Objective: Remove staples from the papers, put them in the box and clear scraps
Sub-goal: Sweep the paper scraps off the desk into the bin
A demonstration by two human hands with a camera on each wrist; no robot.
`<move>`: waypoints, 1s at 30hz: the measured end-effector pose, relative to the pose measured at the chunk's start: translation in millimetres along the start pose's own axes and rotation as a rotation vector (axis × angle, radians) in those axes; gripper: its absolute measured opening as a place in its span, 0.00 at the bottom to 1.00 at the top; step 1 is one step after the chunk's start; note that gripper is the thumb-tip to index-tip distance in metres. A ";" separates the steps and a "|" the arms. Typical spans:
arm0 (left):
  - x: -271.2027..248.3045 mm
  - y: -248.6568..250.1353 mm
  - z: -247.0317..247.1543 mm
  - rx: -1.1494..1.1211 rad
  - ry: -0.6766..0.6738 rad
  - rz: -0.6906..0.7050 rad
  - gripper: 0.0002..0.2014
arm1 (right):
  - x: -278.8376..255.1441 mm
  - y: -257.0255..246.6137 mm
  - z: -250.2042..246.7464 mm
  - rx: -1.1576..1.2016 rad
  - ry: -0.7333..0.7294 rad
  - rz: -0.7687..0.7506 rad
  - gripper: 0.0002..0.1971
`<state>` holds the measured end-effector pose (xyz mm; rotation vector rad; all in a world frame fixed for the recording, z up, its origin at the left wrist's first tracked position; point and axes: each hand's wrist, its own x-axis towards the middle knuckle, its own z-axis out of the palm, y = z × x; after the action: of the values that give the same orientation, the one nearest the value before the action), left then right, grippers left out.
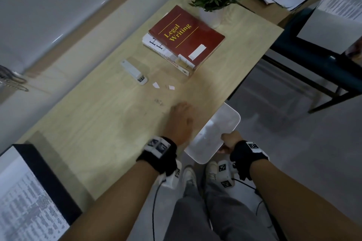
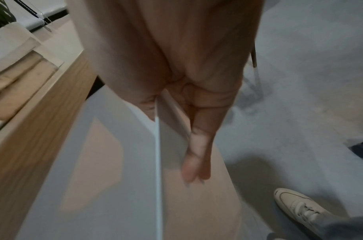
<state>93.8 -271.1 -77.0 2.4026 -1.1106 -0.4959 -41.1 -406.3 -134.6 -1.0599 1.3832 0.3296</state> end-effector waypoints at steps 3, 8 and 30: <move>31.7 -40.6 -29.3 0.053 0.091 -0.210 0.25 | 2.6 0.8 -1.8 -0.004 -0.005 -0.003 0.09; 59.6 -62.0 -34.8 0.103 0.066 -0.316 0.20 | 4.5 2.2 -2.6 -0.001 -0.019 0.002 0.07; -26.7 -39.4 -7.8 -0.016 0.162 -0.147 0.28 | 9.4 13.1 -4.6 0.093 0.005 -0.014 0.10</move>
<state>105.7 -225.6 -87.8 2.4726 -0.8628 -0.3479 -51.6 -406.5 -147.7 -0.9935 1.3816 0.2504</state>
